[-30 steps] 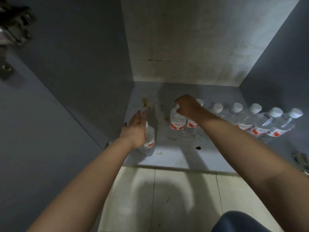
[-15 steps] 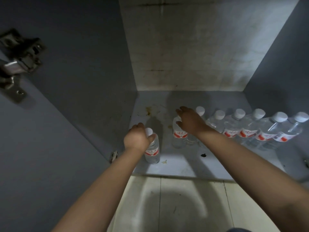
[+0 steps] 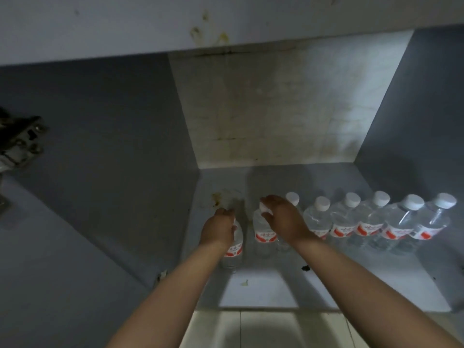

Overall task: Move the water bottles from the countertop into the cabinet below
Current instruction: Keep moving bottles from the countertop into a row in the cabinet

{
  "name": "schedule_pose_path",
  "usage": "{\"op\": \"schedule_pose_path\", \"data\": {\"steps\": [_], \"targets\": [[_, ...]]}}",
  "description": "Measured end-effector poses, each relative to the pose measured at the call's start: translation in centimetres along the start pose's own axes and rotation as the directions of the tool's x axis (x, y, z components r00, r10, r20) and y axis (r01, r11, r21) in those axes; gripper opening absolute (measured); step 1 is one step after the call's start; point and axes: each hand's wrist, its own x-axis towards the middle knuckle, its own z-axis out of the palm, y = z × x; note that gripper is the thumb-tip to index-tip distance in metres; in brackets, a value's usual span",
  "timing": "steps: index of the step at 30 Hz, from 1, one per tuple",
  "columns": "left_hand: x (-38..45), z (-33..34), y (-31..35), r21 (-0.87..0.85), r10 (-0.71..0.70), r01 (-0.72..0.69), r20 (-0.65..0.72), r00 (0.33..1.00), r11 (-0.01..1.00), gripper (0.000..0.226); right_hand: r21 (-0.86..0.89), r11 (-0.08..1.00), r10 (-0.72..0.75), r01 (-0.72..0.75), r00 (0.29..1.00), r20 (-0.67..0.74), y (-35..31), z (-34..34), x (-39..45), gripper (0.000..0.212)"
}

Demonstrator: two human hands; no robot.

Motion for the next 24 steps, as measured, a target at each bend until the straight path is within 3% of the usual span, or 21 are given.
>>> {"op": "schedule_pose_path", "data": {"steps": [8,14,22,24], "targets": [[2.9,0.3,1.9,0.036,0.088,-0.086,-0.063,0.994,0.996,0.049,0.025,1.0,0.004,-0.004,0.999,-0.032,0.4,0.4,0.0,0.046],[3.1,0.3,1.1,0.052,0.132,-0.131,-0.027,0.991,0.99,0.05,0.029,1.0,0.012,-0.011,0.999,-0.034,0.2,0.6,0.0,0.047],[2.1,0.7,0.9,-0.026,0.138,-0.139,-0.028,0.99,0.99,0.055,-0.105,0.993,0.058,-0.054,0.998,0.033,-1.1,1.0,-0.6,0.062],[0.7,0.3,0.7,0.01,0.068,-0.067,-0.027,0.997,0.998,0.051,-0.086,0.992,0.101,-0.094,0.991,0.084,-2.1,0.0,-1.6,0.064]]}}
